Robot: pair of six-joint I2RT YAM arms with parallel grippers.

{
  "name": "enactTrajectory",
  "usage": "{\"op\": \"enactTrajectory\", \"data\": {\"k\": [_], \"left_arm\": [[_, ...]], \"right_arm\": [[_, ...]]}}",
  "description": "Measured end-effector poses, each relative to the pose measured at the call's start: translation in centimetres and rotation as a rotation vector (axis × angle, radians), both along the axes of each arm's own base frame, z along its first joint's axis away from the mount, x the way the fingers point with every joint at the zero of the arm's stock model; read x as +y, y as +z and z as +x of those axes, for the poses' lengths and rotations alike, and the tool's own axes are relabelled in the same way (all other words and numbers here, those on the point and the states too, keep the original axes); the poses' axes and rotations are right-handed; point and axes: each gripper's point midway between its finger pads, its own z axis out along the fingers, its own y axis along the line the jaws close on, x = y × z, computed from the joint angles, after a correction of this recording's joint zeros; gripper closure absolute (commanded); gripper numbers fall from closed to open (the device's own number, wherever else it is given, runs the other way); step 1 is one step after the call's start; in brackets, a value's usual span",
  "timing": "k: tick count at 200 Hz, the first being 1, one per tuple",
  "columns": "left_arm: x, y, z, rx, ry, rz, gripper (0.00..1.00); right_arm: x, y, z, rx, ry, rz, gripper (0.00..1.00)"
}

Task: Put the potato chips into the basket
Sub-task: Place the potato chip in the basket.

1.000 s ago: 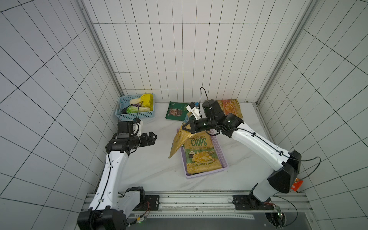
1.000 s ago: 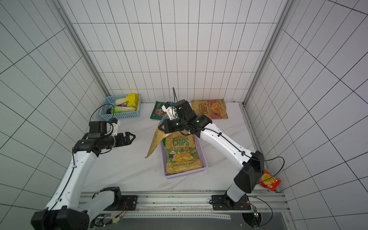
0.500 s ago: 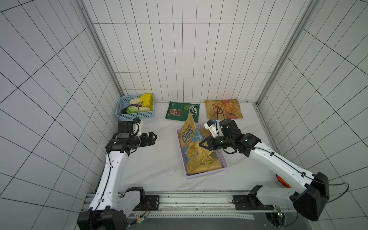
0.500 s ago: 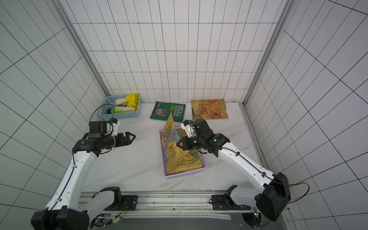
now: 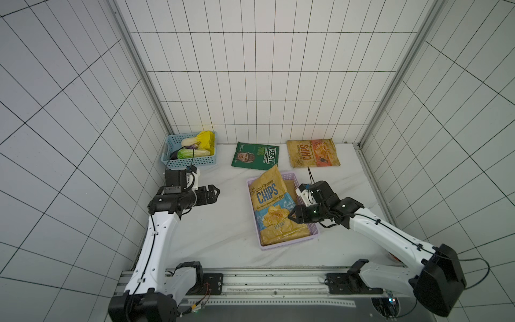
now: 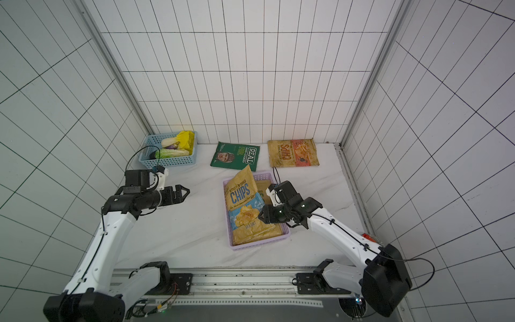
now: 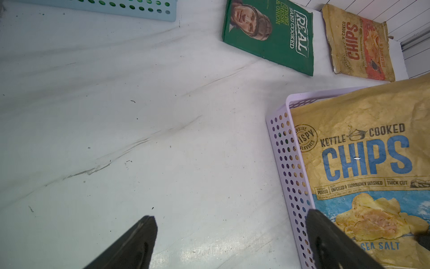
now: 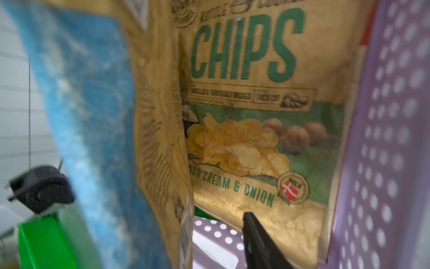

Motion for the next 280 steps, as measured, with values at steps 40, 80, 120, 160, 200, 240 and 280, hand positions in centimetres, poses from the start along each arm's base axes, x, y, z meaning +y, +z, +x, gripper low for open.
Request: {"op": "enactTrajectory", "data": {"k": [40,80,120,160,200,240,280], "left_arm": [[-0.2,0.1,0.0,-0.005,-0.01,-0.011,0.02],[-0.4,0.2,0.0,-0.005,-0.017,-0.02,0.02],[-0.5,0.1,0.1,-0.008,-0.021,-0.024,0.02],[-0.5,0.1,0.1,-0.008,-0.021,-0.025,0.02],[-0.5,0.1,0.1,-0.01,-0.021,-0.024,0.02],[-0.5,0.1,0.1,-0.011,-0.021,-0.024,0.02],[-0.5,0.1,0.1,-0.012,-0.021,-0.024,0.02]], "right_arm": [[-3.4,4.7,1.4,-0.139,-0.081,-0.089,0.35],[-2.3,10.6,2.8,-0.245,-0.083,-0.028,0.44],[3.7,12.6,2.9,-0.241,0.023,0.006,0.43],[8.7,10.2,4.7,-0.187,0.073,-0.027,0.4],[11.0,6.2,7.5,-0.14,0.058,-0.078,0.38],[9.9,3.8,10.6,-0.125,-0.008,-0.099,0.38],[7.9,-1.4,11.7,-0.071,-0.052,-0.16,0.38]]}}
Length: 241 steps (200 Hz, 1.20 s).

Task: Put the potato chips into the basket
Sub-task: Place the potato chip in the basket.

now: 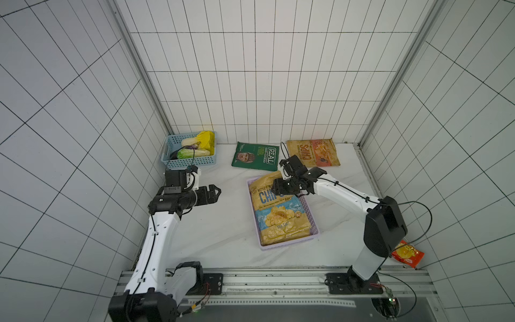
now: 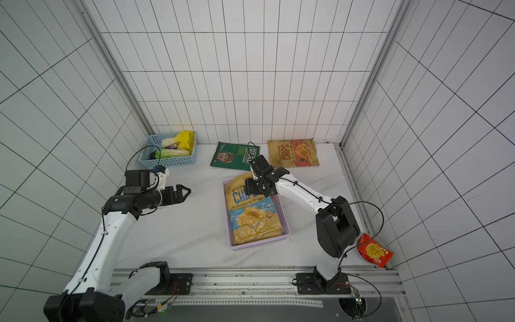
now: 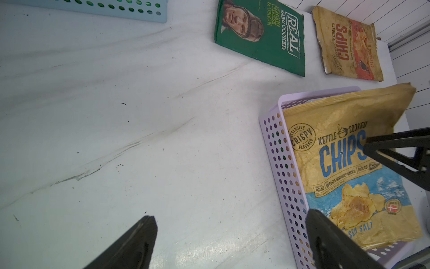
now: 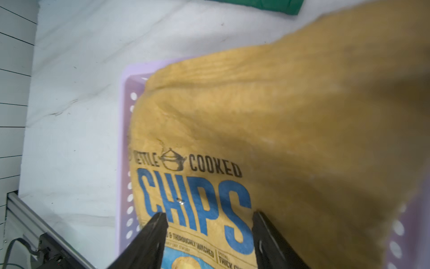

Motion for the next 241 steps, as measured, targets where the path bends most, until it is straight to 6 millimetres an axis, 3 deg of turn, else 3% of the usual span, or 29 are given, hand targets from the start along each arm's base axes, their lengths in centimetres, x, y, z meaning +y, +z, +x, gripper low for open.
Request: {"op": "enactTrajectory", "data": {"k": [38,76,114,157,180,202,241], "left_arm": [[0.0,0.1,0.0,-0.004,0.0,0.001,0.02],[0.0,0.2,0.0,-0.008,0.0,0.001,0.02],[0.0,0.1,0.0,-0.006,-0.001,0.0,0.02],[0.0,0.0,-0.1,-0.004,-0.001,0.0,0.02],[0.0,-0.1,-0.1,-0.002,-0.001,0.0,0.02],[0.0,-0.1,-0.1,-0.001,0.0,0.0,0.02],[0.0,-0.1,-0.1,0.0,0.0,0.0,0.02]], "right_arm": [[-1.8,-5.0,-0.2,0.053,-0.031,-0.097,0.39],[-2.2,-5.2,0.1,0.038,-0.043,-0.114,0.39],[-2.3,-3.1,-0.5,-0.006,-0.033,-0.126,0.43],[0.9,4.0,-0.1,-0.119,0.009,-0.018,0.56],[2.8,6.2,0.7,-0.155,0.029,0.025,0.58],[4.2,5.8,2.1,-0.156,0.029,0.025,0.58],[5.7,1.8,3.3,-0.096,0.048,-0.033,0.58]]}}
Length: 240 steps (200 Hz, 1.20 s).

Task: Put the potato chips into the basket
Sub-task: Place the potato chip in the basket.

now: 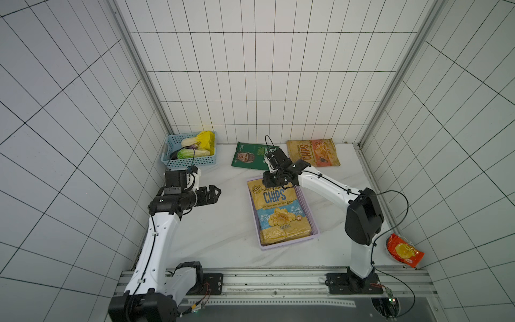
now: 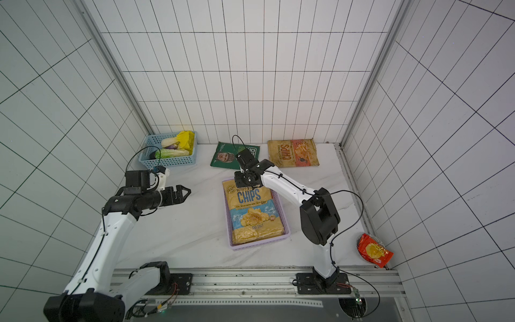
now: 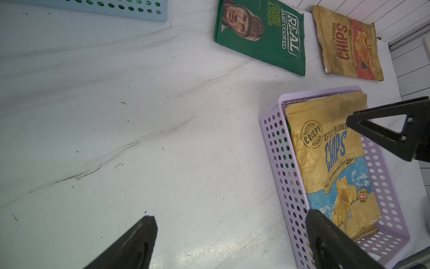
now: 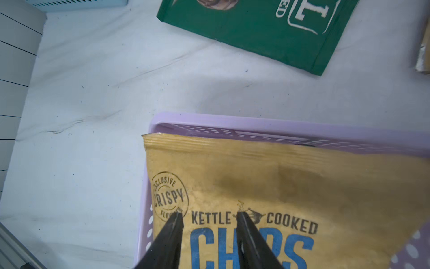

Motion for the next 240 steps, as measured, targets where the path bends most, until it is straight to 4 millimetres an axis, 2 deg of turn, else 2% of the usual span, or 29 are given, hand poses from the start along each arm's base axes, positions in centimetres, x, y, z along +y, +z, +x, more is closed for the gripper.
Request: {"op": "enactTrajectory", "data": {"k": [34,105,197,240], "left_arm": [[0.0,0.0,0.0,0.0,0.0,0.0,0.02],[0.0,0.1,-0.1,-0.004,0.0,0.0,0.02],[0.0,0.1,-0.1,-0.004,0.001,0.0,0.02],[0.0,0.2,-0.1,-0.009,0.0,0.001,0.02]], "right_arm": [[0.9,-2.1,0.6,0.03,0.023,-0.036,0.58],[0.6,-5.3,-0.1,0.059,0.037,-0.084,0.58],[0.6,-5.2,-0.2,0.019,0.031,-0.097,0.56],[0.7,-5.8,0.0,0.031,0.035,-0.127,0.53]]}}
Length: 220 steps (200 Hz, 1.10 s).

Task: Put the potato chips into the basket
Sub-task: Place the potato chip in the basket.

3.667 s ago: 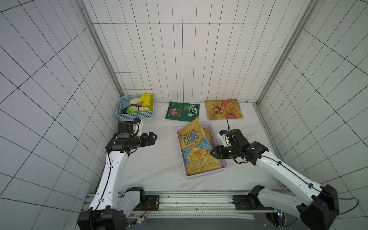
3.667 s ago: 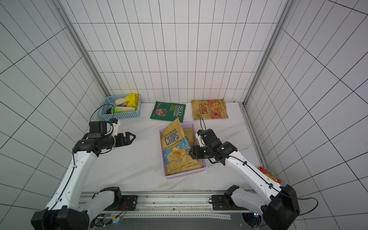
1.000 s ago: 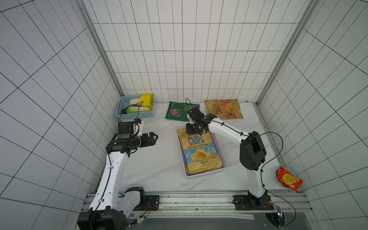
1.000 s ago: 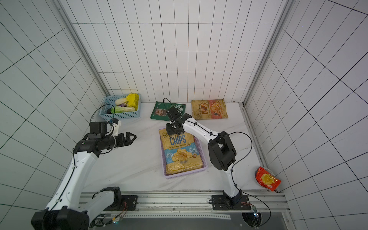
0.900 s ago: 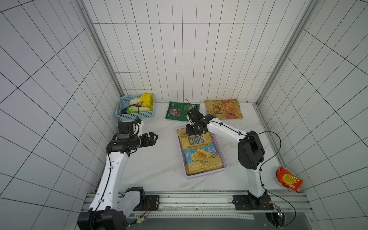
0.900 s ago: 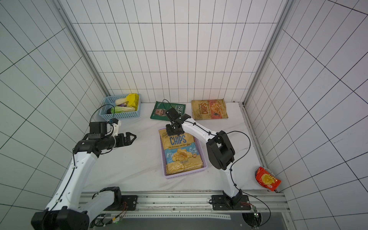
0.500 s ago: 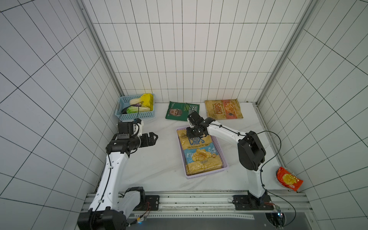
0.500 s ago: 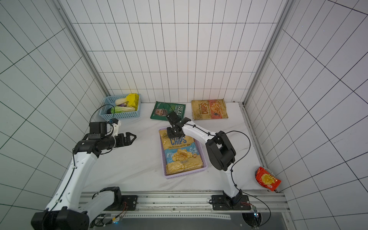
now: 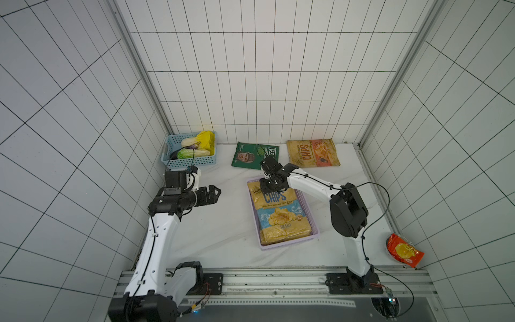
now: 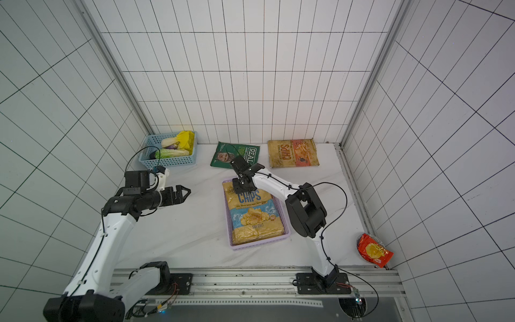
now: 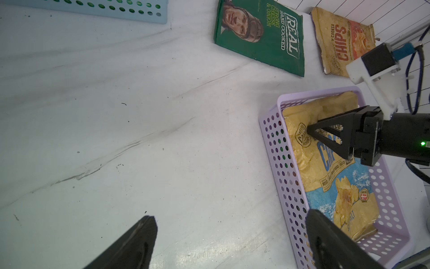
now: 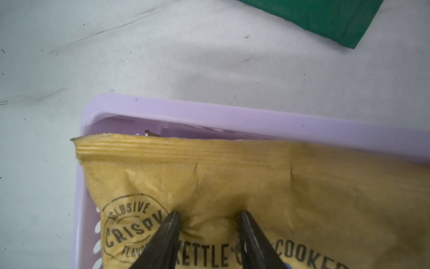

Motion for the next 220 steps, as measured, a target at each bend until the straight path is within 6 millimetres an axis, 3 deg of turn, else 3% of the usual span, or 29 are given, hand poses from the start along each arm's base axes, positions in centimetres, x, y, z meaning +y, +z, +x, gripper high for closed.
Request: {"op": "enactTrajectory", "data": {"k": [63,103,129,175,198,220], "left_arm": [[0.0,0.0,0.0,-0.001,0.001,0.0,0.02],[0.0,0.0,0.0,0.0,0.001,0.0,0.02],[0.0,0.0,0.0,0.0,0.002,0.0,0.02],[0.1,-0.1,0.0,0.001,0.005,0.004,0.02],[0.2,-0.1,0.0,0.001,0.008,0.004,0.02],[0.2,-0.1,0.0,0.001,0.009,0.004,0.02]], "right_arm": [[0.0,-0.1,0.1,-0.004,0.001,-0.02,0.51],[-0.6,1.4,-1.0,-0.009,0.013,-0.049,0.48],[-1.3,4.9,-2.4,-0.026,0.031,-0.032,0.45],[-3.1,15.0,-2.7,-0.133,0.021,0.138,0.44],[-6.8,17.8,-0.4,-0.161,-0.065,0.197,0.42],[-11.7,17.9,2.9,-0.143,-0.196,0.252,0.41]]}}
